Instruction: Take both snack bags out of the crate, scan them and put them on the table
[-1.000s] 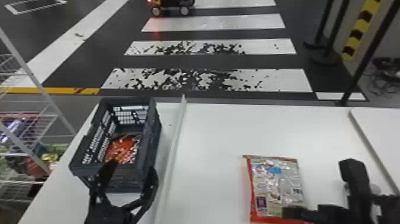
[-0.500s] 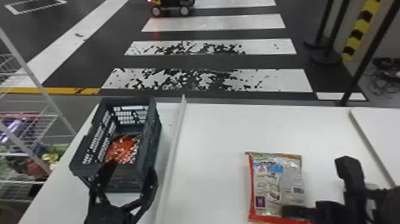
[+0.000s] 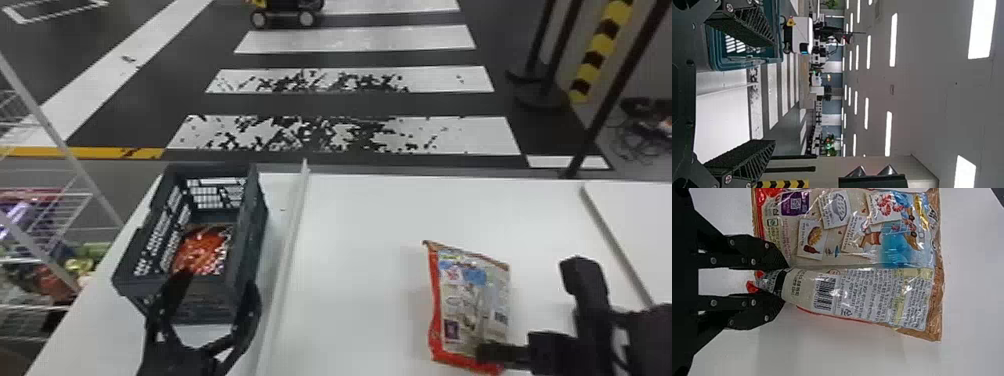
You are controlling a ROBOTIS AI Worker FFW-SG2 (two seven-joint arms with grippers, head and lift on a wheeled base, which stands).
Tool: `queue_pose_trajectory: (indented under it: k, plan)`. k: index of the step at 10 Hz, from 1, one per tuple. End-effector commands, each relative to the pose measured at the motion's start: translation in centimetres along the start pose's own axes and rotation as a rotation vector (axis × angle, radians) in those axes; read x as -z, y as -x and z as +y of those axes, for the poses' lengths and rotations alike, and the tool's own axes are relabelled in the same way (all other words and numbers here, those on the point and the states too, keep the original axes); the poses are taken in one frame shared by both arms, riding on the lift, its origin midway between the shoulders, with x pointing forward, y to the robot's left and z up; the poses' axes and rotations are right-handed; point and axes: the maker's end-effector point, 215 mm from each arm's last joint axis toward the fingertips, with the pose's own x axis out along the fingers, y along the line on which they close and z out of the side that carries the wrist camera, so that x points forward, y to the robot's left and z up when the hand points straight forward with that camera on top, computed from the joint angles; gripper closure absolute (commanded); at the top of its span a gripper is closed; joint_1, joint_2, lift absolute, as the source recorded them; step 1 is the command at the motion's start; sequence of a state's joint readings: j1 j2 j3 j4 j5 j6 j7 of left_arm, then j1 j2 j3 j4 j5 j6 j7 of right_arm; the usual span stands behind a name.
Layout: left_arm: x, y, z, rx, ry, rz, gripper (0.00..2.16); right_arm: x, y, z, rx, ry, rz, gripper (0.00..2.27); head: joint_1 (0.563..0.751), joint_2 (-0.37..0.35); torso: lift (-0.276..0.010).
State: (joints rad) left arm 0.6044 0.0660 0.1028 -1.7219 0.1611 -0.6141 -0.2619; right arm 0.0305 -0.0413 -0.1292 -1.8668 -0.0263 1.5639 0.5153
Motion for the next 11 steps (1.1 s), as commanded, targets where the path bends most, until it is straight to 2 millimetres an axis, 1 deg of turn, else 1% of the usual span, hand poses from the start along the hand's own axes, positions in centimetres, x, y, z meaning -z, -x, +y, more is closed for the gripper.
queue_pose_trajectory:
  k: [1, 5, 6, 7, 9, 10, 11]
  plan:
    - [0.1, 0.1, 0.1, -0.001, -0.002, 0.002, 0.12, -0.3, 0.7, -0.5, -0.001, -0.017, -0.015, 2.26, 0.695, 0.116, -0.091]
    - [-0.1, 0.0, 0.2, -0.002, -0.001, -0.001, 0.12, -5.2, 4.8, -1.1, 0.020, -0.006, -0.157, 2.26, 0.695, 0.075, -0.091]
    - [-0.1, 0.1, 0.2, -0.001, -0.002, -0.001, 0.12, -6.8, 6.4, -1.7, 0.029, -0.016, -0.205, 2.26, 0.695, 0.070, -0.091]
    - [-0.2, 0.2, 0.2, -0.002, -0.003, -0.001, 0.12, -8.9, 8.3, -3.0, 0.057, -0.032, -0.262, 2.26, 0.695, 0.057, -0.091]
    - [-0.2, 0.2, 0.5, -0.005, -0.004, 0.000, 0.12, -13.1, 13.0, -6.6, 0.108, -0.095, -0.385, 2.26, 0.695, -0.002, -0.091]
    - [-0.2, 0.2, 0.4, -0.003, -0.003, -0.002, 0.12, -14.7, 15.4, -8.6, 0.150, -0.106, -0.429, 2.26, 0.695, -0.042, -0.091]
    - [-0.1, 0.2, 0.4, -0.004, -0.003, 0.000, 0.12, -15.6, 17.4, -10.8, 0.202, -0.117, -0.455, 2.26, 0.695, -0.065, -0.091]
